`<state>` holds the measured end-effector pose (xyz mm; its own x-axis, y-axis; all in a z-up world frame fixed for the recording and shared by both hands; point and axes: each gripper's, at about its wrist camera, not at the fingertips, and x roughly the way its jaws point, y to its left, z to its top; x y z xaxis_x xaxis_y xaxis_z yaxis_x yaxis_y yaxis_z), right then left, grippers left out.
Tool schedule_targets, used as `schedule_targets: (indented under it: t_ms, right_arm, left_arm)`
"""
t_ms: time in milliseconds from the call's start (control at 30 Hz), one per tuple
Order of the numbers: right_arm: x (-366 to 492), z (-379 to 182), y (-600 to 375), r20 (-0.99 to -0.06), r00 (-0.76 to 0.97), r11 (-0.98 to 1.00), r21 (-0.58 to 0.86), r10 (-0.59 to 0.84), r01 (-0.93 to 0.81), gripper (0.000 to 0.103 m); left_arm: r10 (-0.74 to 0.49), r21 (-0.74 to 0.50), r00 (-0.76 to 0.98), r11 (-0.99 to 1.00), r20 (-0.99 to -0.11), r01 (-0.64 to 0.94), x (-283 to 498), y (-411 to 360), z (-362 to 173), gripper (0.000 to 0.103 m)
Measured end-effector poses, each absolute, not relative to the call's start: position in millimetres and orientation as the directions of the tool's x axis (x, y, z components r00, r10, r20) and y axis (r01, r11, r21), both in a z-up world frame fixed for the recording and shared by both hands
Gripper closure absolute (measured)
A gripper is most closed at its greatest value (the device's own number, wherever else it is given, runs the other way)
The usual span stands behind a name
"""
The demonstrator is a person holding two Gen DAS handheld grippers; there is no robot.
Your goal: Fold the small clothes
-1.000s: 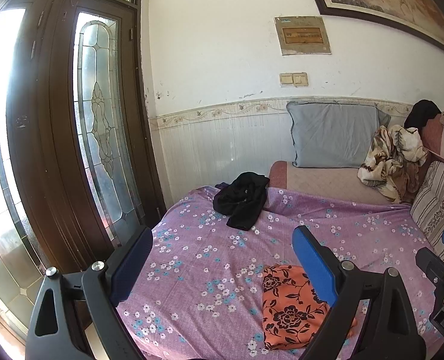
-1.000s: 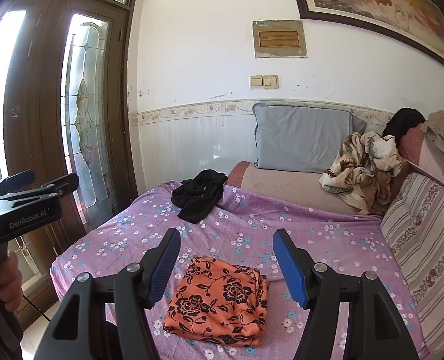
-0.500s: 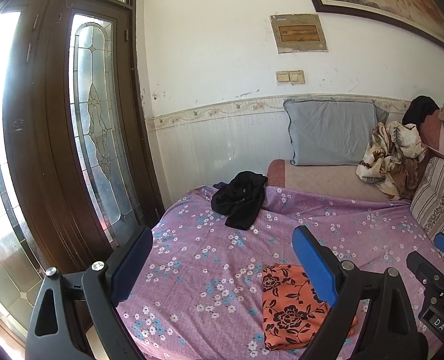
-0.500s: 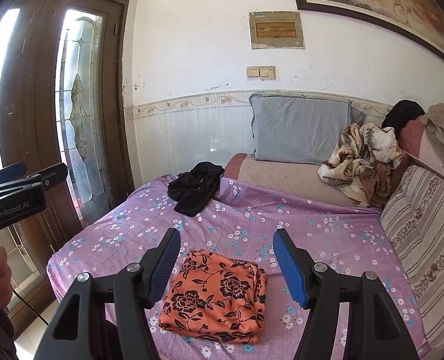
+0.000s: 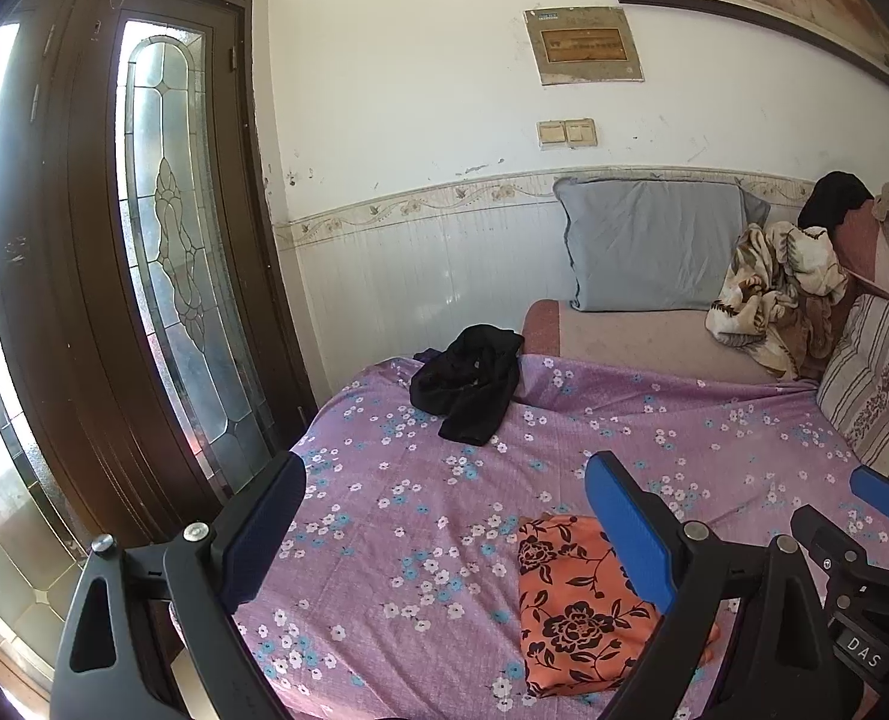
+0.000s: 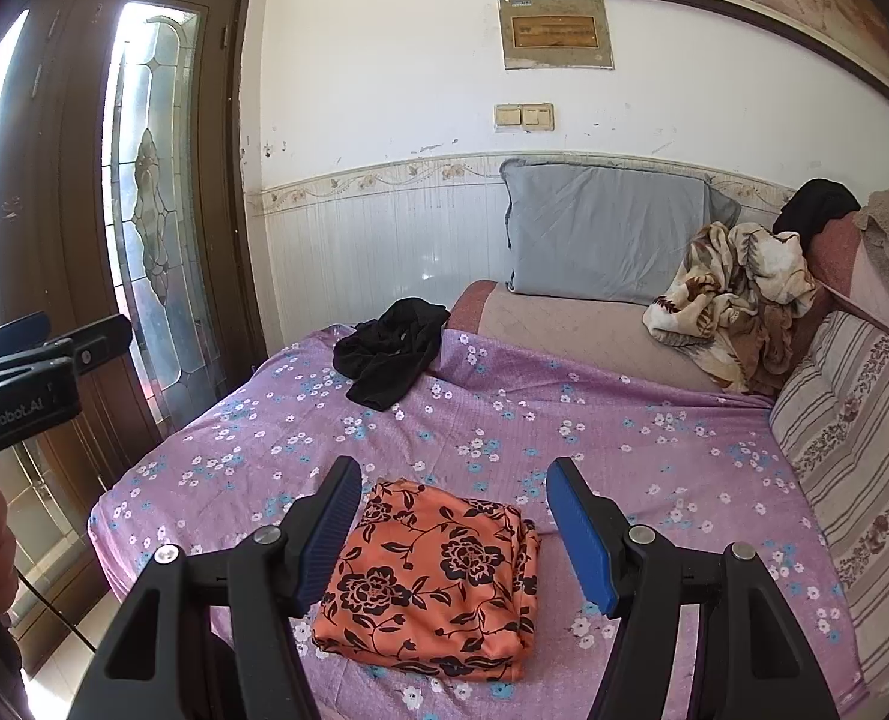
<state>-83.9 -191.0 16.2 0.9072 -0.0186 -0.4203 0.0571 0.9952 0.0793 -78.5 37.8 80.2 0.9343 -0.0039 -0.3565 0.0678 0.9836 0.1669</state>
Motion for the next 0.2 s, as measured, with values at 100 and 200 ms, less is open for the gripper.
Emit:
schedule_targets:
  t_ms: [100, 200]
  right_arm:
    - [-77.1, 11.0, -190.9, -0.434, 0.901, 0.995, 0.08, -0.013, 0.052, 0.035]
    - [-67.9, 3.4, -193.1, -0.452, 0.892, 0.995, 0.086, -0.006, 0.05, 0.035]
  left_arm:
    - [-0.014, 0.166, 0.935, 0.983, -0.355, 0.077, -75.5, 37.2, 77.4, 0.009]
    - [-0.013, 0.161, 0.93, 0.984, -0.367, 0.078, -66.1, 37.1, 72.3, 0.009]
